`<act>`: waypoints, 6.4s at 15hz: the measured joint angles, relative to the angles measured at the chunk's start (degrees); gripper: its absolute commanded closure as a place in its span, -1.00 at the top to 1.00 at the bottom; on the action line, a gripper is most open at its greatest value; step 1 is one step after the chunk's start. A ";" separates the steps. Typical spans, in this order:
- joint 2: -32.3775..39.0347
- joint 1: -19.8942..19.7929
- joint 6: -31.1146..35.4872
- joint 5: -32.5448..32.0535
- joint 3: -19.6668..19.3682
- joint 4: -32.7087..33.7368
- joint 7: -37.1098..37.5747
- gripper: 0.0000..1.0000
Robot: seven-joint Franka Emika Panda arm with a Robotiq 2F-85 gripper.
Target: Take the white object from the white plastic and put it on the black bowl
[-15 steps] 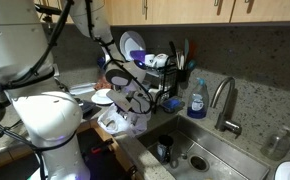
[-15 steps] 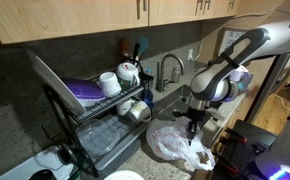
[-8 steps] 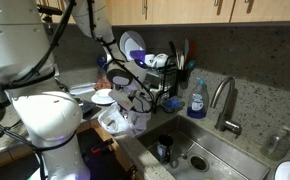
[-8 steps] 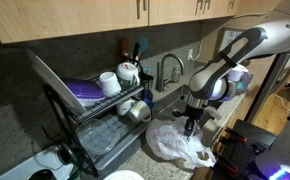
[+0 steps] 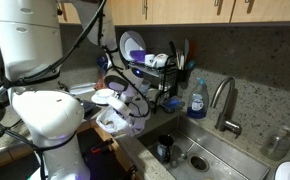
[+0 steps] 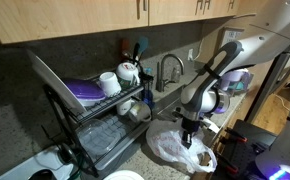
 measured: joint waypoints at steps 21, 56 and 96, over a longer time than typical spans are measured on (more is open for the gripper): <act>5.89 -1.35 1.15 -2.81 1.95 4.66 6.24 0.43; 6.25 -3.56 -7.12 -14.16 1.04 3.53 21.03 0.77; 11.70 -2.51 8.83 -34.52 1.52 5.69 57.77 -0.72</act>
